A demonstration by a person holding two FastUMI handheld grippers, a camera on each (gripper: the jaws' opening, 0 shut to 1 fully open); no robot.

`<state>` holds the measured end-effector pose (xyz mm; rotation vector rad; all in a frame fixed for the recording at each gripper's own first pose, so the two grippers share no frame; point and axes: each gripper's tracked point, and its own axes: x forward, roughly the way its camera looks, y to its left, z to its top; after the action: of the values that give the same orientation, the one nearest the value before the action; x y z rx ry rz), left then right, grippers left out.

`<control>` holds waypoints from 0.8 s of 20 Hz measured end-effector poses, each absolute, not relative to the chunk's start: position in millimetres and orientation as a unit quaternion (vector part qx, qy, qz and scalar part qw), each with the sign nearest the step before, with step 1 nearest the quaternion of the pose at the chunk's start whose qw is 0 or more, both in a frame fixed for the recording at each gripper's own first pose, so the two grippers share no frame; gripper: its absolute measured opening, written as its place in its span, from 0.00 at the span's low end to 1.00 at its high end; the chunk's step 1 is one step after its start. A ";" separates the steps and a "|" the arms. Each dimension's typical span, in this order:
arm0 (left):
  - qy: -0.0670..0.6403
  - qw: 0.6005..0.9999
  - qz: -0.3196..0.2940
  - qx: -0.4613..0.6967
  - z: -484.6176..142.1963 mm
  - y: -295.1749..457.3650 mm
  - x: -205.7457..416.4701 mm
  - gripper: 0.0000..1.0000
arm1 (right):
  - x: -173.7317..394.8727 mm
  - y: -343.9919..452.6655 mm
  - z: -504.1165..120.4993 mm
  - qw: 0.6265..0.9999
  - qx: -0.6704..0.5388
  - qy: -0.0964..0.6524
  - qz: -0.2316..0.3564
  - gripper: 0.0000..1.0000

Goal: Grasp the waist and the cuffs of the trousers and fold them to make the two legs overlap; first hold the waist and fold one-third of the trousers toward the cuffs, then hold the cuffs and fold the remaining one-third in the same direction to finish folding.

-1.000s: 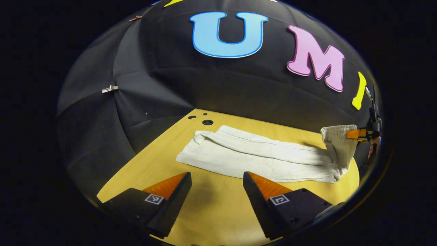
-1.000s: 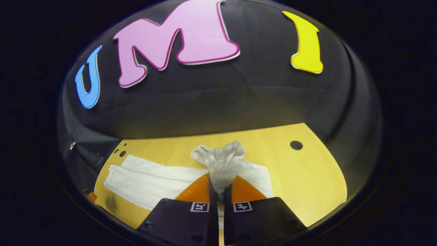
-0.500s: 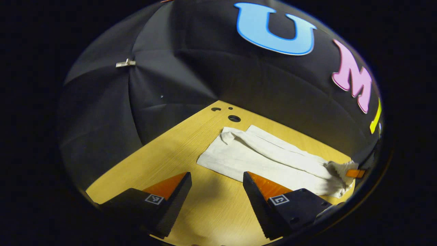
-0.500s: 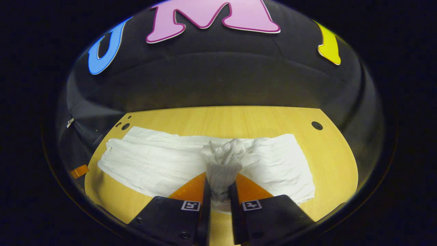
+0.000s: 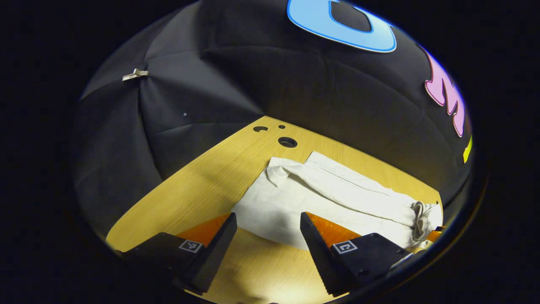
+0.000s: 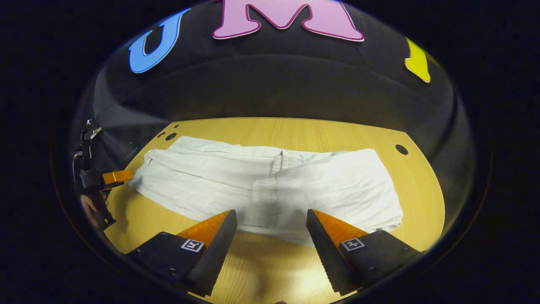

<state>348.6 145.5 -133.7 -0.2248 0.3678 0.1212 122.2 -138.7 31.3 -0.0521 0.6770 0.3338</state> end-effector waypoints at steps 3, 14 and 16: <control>0.209 0.970 0.064 -0.103 -144.1 144.5 365.3 0.96 | 92.8 -150.5 34.3 0.923 -0.006 0.346 0.167 1.00; 0.283 0.959 -0.003 0.011 -169.7 125.5 378.3 0.82 | -5.3 -196.9 33.8 0.908 -0.009 0.384 0.165 0.99; 0.292 0.956 -0.029 0.027 -171.7 111.8 378.9 0.61 | -19.1 -207.9 27.3 0.905 -0.017 0.395 0.158 0.99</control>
<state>378.9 111.8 -171.7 0.0544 0.5934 -0.0589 -19.1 -207.9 27.3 -0.0361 0.8158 0.3269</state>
